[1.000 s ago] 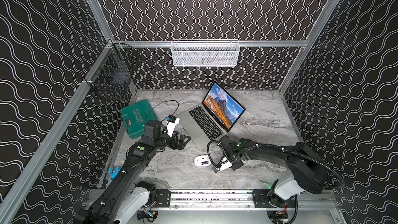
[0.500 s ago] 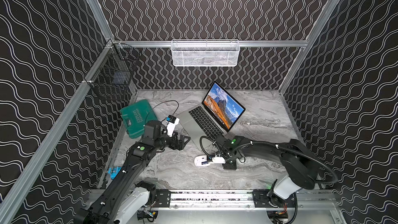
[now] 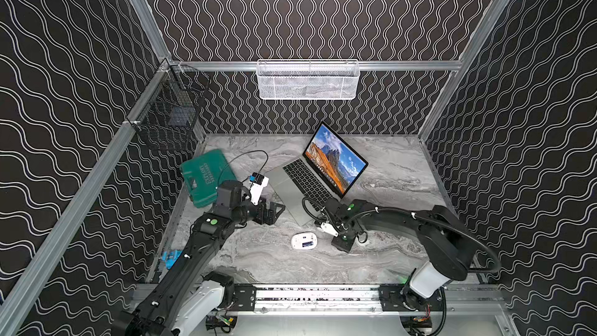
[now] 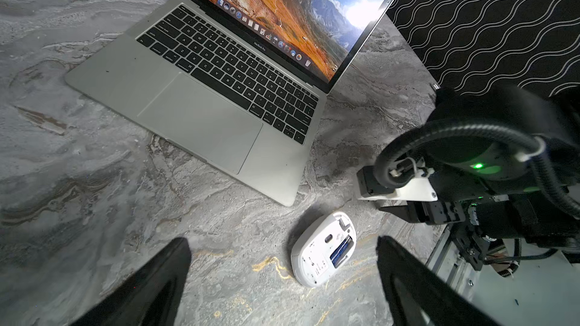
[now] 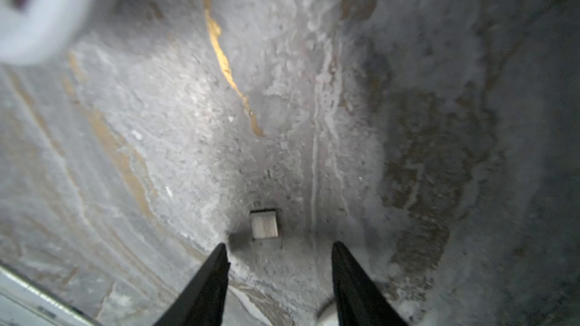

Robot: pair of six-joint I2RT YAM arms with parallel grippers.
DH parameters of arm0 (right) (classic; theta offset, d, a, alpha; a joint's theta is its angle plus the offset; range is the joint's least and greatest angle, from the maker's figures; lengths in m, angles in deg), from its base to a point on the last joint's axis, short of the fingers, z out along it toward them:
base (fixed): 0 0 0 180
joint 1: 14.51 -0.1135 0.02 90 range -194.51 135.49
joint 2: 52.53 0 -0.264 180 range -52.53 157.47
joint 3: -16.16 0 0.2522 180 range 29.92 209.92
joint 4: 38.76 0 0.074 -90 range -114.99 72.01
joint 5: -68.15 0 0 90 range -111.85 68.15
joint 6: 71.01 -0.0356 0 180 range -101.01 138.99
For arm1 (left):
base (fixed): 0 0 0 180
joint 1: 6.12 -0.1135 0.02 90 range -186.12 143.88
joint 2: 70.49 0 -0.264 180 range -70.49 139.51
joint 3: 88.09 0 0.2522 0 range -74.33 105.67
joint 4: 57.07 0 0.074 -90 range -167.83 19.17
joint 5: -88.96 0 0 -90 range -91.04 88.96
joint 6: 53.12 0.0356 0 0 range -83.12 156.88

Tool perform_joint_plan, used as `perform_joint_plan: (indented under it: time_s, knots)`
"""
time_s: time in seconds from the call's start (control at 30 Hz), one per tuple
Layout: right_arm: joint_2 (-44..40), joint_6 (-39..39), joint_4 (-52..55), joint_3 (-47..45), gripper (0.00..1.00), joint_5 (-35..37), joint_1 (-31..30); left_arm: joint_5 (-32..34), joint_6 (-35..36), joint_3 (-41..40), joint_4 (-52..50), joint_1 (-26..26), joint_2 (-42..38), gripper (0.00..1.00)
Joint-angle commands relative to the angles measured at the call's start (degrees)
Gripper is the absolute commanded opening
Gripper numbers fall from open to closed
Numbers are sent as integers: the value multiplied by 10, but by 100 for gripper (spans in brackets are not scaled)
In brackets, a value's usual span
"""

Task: Insert the wireless mouse receiver into the laptop
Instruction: Move the USB plug to the center of the board, then pick up the USB plug at the center of the board.

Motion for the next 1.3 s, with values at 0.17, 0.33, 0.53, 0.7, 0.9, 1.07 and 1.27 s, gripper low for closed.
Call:
perform_joint_plan:
  time_s: [0.17, 0.33, 0.53, 0.7, 0.9, 1.07, 1.27]
  knots:
    - [-52, 93, -23, -12, 52, -20, 21, -7, 2, 4, 8, -2, 4, 96]
    - [-37, 92, -27, -19, 51, -33, 20, -8, 2, 4, 8, -4, 3, 96]
    - [-20, 113, -38, -26, 45, -33, 16, -7, 2, 4, 7, -4, 2, 96]
    - [-7, 114, -42, -27, 39, -37, 11, -8, 2, 3, 7, -4, 1, 96]
    - [1, 117, -47, -37, 34, -45, 10, -5, 2, 5, 7, -4, 1, 96]
    - [2, 116, -53, -49, 26, -45, 8, -5, 2, 4, 7, -4, 2, 96]
    - [0, 105, -58, -69, 17, -37, -3, -5, 2, 4, 7, -4, 3, 96]
